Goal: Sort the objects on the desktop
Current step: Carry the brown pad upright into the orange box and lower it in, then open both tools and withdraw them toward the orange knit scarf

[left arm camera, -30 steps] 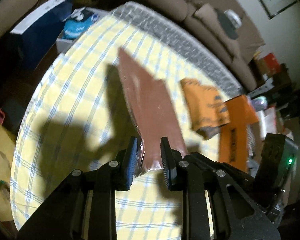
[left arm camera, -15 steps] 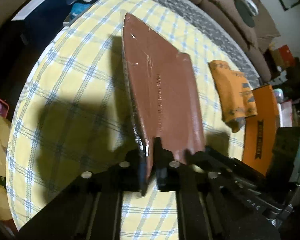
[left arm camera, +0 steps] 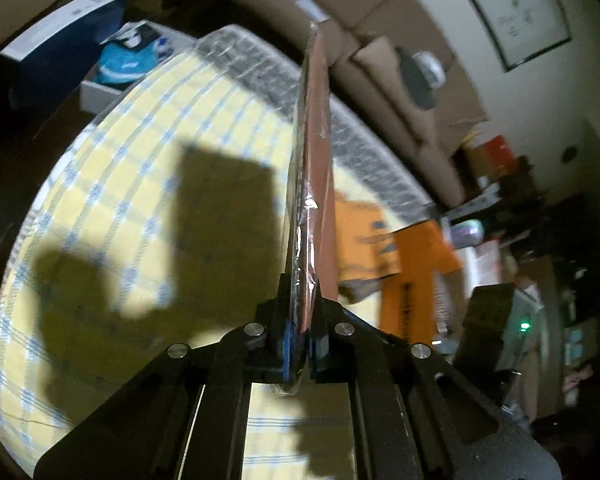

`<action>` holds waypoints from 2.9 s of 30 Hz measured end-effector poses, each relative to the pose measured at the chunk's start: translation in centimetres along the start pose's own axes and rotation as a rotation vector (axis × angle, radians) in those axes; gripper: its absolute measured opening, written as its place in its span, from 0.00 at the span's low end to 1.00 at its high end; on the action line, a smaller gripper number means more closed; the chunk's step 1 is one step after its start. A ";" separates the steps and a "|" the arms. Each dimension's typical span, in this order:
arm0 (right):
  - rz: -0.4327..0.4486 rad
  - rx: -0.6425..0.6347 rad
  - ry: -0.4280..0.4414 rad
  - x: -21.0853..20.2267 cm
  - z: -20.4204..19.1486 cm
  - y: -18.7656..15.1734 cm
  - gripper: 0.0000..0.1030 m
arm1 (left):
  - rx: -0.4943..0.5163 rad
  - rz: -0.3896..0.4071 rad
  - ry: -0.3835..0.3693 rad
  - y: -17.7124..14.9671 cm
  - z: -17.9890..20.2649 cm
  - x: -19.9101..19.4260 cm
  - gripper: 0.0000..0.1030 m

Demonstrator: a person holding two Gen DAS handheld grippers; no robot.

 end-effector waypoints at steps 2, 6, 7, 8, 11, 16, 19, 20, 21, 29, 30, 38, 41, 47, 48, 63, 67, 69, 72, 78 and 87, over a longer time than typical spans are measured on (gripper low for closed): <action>0.029 -0.003 0.002 -1.5 -0.1 0.5 0.24 | -0.003 0.003 -0.038 0.1 1.1 0.0 0.05; 0.082 0.004 -0.003 -5.0 0.9 1.2 0.24 | -0.028 -0.016 -0.126 -0.2 3.3 1.0 0.05; 0.097 0.006 -0.009 -6.1 1.4 1.3 0.24 | -0.031 -0.021 -0.142 -0.3 3.8 1.4 0.05; 0.112 0.008 -0.015 -7.0 1.7 1.3 0.24 | -0.032 -0.029 -0.161 -0.5 4.6 1.9 0.05; 0.153 0.016 -0.043 -10.1 3.4 1.5 0.24 | -0.016 -0.045 -0.209 -1.3 7.4 3.1 0.05; 0.214 0.050 -0.102 -15.0 7.3 1.5 0.24 | 0.041 -0.079 -0.278 -3.3 13.3 5.9 0.05; 0.249 0.090 -0.128 -17.7 10.3 1.2 0.24 | 0.059 -0.122 -0.300 -4.7 16.1 8.1 0.05; 0.260 0.106 -0.133 -18.5 11.3 1.0 0.24 | 0.069 -0.137 -0.305 -5.1 16.9 8.9 0.05; 0.270 0.122 -0.138 -19.3 12.4 0.8 0.24 | 0.082 -0.156 -0.314 -5.7 18.2 10.0 0.05; 0.324 0.226 -0.189 -24.0 19.3 -0.2 0.24 | 0.211 -0.245 -0.266 -9.4 23.6 16.2 0.05; 0.325 0.239 -0.194 -24.2 20.2 -0.4 0.24 | 0.224 -0.258 -0.252 -9.9 23.9 17.1 0.05; 0.282 0.248 -0.250 -23.8 23.0 -1.7 0.24 | 0.307 -0.303 -0.156 -11.6 23.8 20.7 0.05; 0.261 0.237 -0.276 -23.3 23.2 -2.1 0.23 | 0.328 -0.295 -0.128 -11.5 23.5 21.0 0.05; 0.247 0.225 -0.299 -22.9 23.0 -2.2 0.23 | 0.314 -0.257 -0.102 -10.1 22.6 20.0 0.28; 0.245 0.222 -0.302 -22.8 23.0 -2.1 0.23 | 0.312 -0.249 -0.104 -9.8 22.7 19.5 0.31; 0.264 0.248 -0.367 -23.9 24.1 -2.0 0.24 | 0.353 -0.189 0.017 -9.5 21.4 14.6 0.45; 0.319 0.209 -0.349 -25.3 21.9 -0.9 0.38 | 0.383 -0.137 0.069 -9.1 20.7 12.1 0.61; 0.339 0.188 -0.326 -25.6 20.4 -0.2 0.51 | 0.382 -0.111 0.098 -8.6 19.7 10.8 0.67; 0.347 0.140 -0.290 -25.2 17.7 0.7 0.62 | 0.367 -0.089 0.139 -7.6 17.3 9.0 0.77; 0.336 0.096 -0.227 -23.0 13.7 1.8 0.75 | 0.289 -0.069 0.190 -5.5 12.1 8.0 0.88; 0.334 0.072 -0.175 -20.2 9.8 3.6 0.75 | 0.156 -0.107 0.247 -3.4 4.7 12.1 0.88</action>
Point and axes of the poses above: each gripper's, at about its wrist camera, not at the fingertips, and x roughly the way its jaws point, z to its right, y to its top, the point moved 10 cm from there along x, roughly the way its jaws point
